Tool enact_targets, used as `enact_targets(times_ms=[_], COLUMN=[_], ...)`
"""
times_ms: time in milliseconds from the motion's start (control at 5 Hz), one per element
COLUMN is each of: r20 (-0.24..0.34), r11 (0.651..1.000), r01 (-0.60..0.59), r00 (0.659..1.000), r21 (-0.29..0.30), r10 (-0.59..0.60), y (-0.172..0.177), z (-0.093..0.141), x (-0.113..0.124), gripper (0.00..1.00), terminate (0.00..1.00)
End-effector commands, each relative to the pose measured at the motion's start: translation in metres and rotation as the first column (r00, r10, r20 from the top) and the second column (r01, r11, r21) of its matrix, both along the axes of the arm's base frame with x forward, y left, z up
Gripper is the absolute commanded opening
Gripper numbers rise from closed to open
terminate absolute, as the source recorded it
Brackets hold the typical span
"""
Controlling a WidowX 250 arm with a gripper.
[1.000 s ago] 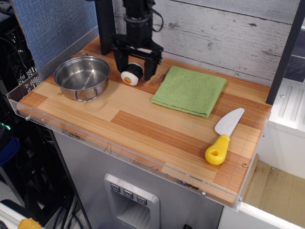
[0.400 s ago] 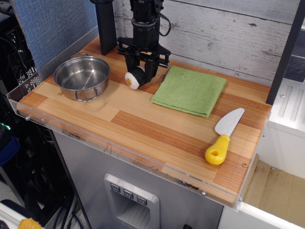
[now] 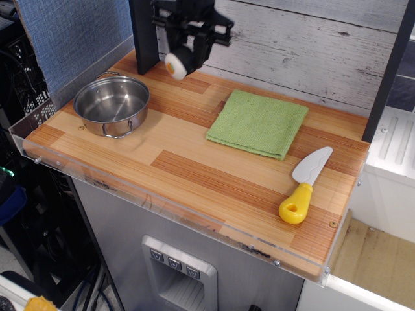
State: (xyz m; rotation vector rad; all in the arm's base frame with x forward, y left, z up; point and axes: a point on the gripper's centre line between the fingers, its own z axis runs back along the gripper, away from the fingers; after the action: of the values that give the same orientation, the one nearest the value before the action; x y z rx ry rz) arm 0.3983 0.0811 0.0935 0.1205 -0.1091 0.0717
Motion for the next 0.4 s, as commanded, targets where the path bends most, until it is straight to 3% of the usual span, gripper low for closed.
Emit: enact_targets(times_ms=[0, 200], r20=[0.050, 0.034], r11=[0.991, 0.996], r01=[0.135, 0.083], r00=[0.990, 0.996], r21=[-0.018, -0.016], r10=[-0.134, -0.082], y=[-0.067, -0.077], z=[0.027, 0.012], x=[0.010, 0.010], gripper=[0.00, 0.00], terminate=[0.00, 0.00])
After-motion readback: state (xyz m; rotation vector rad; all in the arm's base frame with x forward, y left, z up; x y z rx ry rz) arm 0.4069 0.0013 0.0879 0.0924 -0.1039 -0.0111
